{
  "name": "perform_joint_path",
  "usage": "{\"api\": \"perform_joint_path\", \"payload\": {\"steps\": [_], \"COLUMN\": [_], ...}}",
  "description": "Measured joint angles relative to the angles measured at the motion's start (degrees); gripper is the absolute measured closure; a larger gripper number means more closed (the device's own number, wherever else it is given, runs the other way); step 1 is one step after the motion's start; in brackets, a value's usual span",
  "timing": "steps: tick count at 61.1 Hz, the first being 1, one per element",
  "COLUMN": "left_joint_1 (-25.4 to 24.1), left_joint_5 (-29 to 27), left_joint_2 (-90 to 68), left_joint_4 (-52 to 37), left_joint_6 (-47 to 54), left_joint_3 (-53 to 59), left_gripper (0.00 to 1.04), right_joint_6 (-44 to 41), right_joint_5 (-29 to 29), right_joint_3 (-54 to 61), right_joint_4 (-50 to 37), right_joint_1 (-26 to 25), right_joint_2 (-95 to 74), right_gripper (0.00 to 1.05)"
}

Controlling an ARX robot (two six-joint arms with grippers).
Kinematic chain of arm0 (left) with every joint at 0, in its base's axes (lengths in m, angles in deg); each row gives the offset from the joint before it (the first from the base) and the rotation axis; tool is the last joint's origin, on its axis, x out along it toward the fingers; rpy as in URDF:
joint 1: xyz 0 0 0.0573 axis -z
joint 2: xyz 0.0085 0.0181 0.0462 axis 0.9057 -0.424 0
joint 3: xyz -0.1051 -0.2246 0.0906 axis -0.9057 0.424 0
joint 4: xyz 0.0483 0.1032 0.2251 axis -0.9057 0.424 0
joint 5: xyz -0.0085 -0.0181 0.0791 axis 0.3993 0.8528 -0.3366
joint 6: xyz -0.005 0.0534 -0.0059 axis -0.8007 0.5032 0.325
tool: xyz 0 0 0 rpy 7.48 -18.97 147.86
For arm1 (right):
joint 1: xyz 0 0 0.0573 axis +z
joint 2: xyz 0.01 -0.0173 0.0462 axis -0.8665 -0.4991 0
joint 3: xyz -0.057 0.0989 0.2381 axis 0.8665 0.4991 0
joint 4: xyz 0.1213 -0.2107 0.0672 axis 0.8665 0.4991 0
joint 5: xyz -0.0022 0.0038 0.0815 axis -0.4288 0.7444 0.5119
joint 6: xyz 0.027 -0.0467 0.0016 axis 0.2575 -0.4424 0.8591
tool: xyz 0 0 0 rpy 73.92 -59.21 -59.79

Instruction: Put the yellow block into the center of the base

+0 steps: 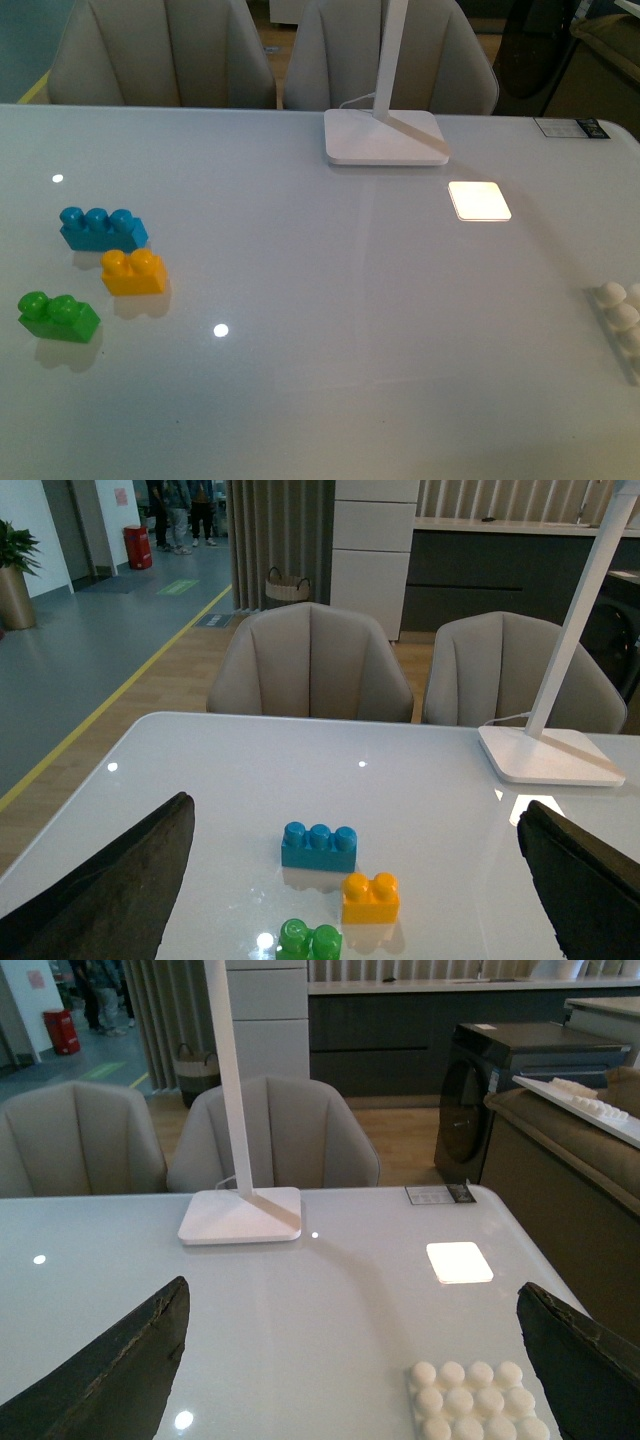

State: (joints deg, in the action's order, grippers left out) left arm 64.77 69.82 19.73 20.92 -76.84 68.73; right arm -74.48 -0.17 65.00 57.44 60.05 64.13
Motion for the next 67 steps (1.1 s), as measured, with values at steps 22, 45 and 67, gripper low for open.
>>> {"api": "perform_joint_path", "payload": {"steps": [22,45,67], "left_joint_1": [0.0,0.0,0.0], "left_joint_5": [0.0,0.0,0.0], "left_joint_2": [0.0,0.0,0.0], "left_joint_4": [0.0,0.0,0.0], "left_joint_6": [0.0,0.0,0.0], "left_joint_3": [0.0,0.0,0.0], "left_gripper": [0.07,0.07,0.07], "right_joint_6": [0.0,0.0,0.1], "right_joint_5": [0.0,0.0,-0.1], "right_joint_3": [0.0,0.0,0.0], "right_joint_4": [0.0,0.0,0.0], "right_joint_1": [0.0,0.0,0.0], "right_joint_2": [0.0,0.0,0.0], "right_gripper": [0.09,0.09,0.09]}}
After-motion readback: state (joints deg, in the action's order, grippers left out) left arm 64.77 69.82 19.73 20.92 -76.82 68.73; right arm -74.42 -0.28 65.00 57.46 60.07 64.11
